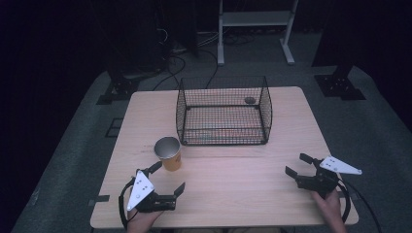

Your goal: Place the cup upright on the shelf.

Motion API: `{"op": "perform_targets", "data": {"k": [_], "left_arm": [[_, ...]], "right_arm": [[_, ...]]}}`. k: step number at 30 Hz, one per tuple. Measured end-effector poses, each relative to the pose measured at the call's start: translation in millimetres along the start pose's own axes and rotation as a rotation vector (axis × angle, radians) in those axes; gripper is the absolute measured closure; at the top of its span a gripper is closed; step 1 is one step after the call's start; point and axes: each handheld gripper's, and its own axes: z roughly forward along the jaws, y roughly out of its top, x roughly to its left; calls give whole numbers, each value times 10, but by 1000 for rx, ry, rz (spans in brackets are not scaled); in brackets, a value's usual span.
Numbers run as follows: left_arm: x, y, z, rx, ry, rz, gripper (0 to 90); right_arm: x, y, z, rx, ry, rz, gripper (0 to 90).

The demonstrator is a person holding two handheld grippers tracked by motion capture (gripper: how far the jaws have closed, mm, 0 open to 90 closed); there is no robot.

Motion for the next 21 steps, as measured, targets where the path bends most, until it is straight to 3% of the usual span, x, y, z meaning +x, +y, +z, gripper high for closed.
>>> {"op": "perform_targets", "data": {"k": [9, 21], "left_arm": [[203, -62, -26, 32, 54, -7, 4], [507, -204, 158, 107, 60, -53, 4]], "right_arm": [[1, 0, -1, 0, -2, 0, 129], [6, 1, 1, 2, -2, -2, 129]]}}
